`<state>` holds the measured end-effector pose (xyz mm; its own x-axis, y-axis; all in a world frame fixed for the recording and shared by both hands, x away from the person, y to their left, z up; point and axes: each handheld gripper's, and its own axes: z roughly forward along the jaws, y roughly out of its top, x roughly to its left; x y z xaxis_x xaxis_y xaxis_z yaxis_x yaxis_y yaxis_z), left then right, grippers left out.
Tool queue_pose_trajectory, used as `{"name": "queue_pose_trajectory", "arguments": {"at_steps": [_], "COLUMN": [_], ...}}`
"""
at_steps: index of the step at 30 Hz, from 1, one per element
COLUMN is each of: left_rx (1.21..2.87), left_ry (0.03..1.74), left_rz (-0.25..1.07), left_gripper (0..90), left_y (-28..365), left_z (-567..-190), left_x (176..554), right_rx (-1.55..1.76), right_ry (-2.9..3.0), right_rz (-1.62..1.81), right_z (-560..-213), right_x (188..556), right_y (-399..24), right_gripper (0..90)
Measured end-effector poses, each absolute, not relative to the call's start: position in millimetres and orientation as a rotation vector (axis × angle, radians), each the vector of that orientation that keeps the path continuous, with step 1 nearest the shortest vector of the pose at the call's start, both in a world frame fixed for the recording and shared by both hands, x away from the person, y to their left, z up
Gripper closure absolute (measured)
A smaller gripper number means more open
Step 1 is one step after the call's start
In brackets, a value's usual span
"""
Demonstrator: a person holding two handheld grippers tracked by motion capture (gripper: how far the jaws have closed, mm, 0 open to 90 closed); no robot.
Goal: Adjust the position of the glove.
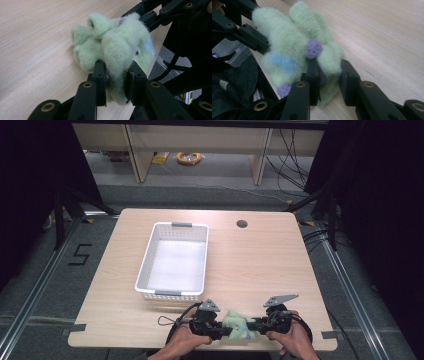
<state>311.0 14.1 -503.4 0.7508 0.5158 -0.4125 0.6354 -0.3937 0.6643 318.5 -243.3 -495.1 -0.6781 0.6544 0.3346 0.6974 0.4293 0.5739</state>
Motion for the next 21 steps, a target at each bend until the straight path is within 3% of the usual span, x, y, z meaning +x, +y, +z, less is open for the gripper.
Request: {"name": "queue_pose_trajectory", "arguments": {"at_steps": [21], "left_rx": [2.033], "left_ry": [0.876], "left_rz": [-0.224], "left_gripper": [75.5], "left_y": [24], "left_z": [-492], "left_x": [315], "right_rx": [-1.199], "right_ry": [-2.59], "right_rz": [-1.188], "right_z": [-484], "right_x": [314], "right_y": [-246], "right_gripper": [74.8]}}
